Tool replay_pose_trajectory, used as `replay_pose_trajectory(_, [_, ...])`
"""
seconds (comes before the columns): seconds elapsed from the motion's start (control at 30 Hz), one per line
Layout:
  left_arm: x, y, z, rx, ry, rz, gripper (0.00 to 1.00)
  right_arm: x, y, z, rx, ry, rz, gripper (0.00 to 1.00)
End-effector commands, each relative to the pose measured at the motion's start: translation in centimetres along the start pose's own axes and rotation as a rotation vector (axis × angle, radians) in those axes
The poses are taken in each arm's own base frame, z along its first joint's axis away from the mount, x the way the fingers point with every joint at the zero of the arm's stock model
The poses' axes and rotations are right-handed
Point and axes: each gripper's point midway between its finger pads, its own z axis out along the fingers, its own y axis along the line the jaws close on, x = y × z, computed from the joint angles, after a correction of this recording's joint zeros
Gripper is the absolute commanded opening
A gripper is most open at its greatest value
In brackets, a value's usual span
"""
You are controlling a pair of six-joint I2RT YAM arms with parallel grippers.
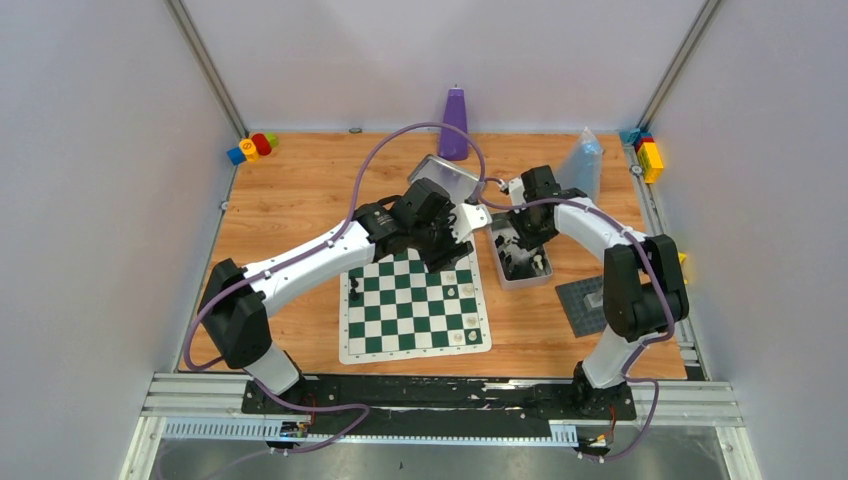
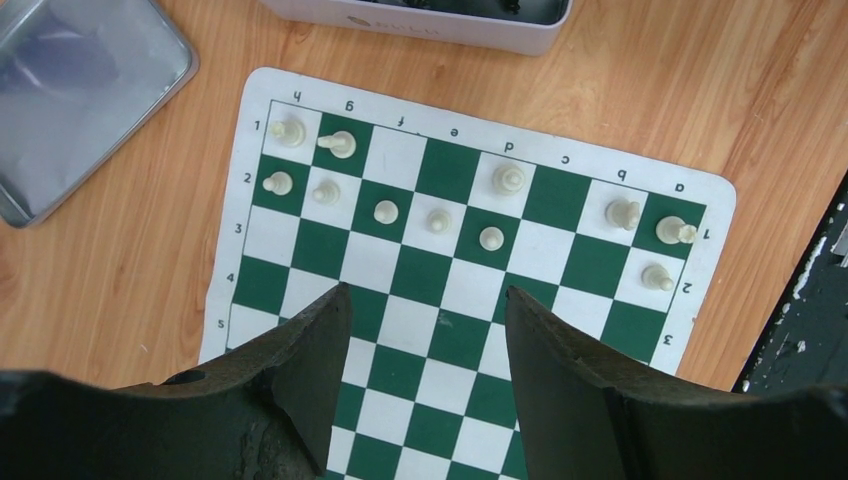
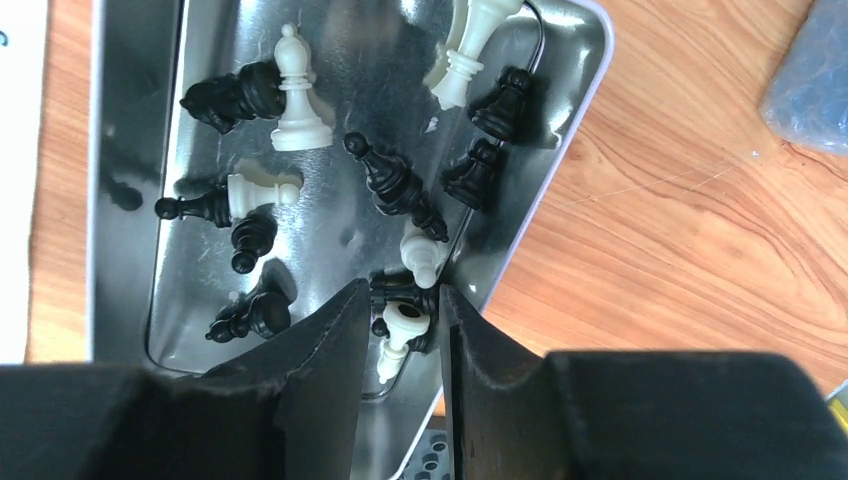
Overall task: Set up the chess pieces on the board
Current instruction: Pick up the chess piece from the storage box.
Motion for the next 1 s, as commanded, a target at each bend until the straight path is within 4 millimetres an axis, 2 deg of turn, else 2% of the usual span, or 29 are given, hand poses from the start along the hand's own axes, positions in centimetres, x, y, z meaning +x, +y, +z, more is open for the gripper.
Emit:
replay_pose_trajectory(0.0, [-1.3,-0.2,-1.2,0.001,-0.054,0.017,0.66,-0.8,-1.0,0.1,0.066,0.013,-0.024,0.33])
replay_pose_trajectory(0.67, [-1.3,-0.3,-1.3,0.006,-0.057,0.013,0.66,0.1,-1.1,1.6,0.109,0.094,-0.059,0.32])
replay_pose_trajectory(0.97, [-1.2,-0.4,-1.2,0.007,-0.056,0.01,0.66,0.1,-1.1,1.8,0.107,0.101,-0.062,0.25])
